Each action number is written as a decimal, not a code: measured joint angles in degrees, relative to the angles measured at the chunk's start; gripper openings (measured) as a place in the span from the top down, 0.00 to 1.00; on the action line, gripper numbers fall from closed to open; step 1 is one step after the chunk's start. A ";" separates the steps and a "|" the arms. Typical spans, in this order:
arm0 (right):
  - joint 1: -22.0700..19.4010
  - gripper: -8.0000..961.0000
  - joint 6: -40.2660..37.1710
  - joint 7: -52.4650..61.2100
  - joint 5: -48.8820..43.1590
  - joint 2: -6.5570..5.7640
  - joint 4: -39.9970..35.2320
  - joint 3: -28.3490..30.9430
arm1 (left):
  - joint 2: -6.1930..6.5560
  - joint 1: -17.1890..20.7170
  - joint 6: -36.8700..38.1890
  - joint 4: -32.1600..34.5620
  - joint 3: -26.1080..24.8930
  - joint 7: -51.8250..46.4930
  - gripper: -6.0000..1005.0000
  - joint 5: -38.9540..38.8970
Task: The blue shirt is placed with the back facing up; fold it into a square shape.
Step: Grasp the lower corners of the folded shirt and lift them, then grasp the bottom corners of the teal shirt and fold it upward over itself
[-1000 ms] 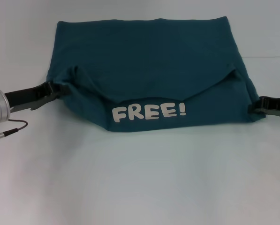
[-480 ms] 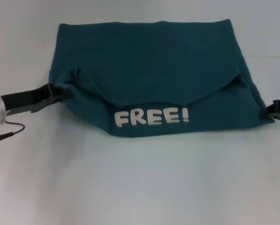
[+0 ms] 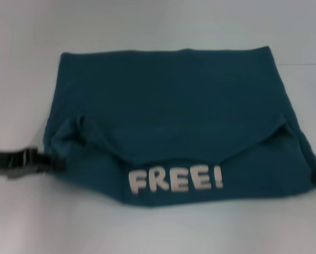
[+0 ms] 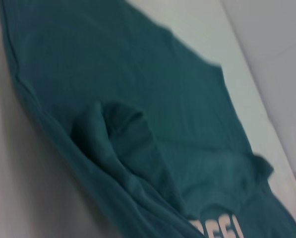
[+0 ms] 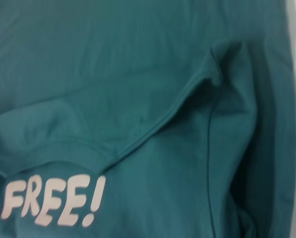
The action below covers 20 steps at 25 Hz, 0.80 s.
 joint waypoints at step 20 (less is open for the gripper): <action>-1.90 0.97 -12.46 -1.21 -3.48 0.33 -1.02 4.05 | 1.26 -1.77 14.16 3.19 -4.51 0.37 0.95 17.06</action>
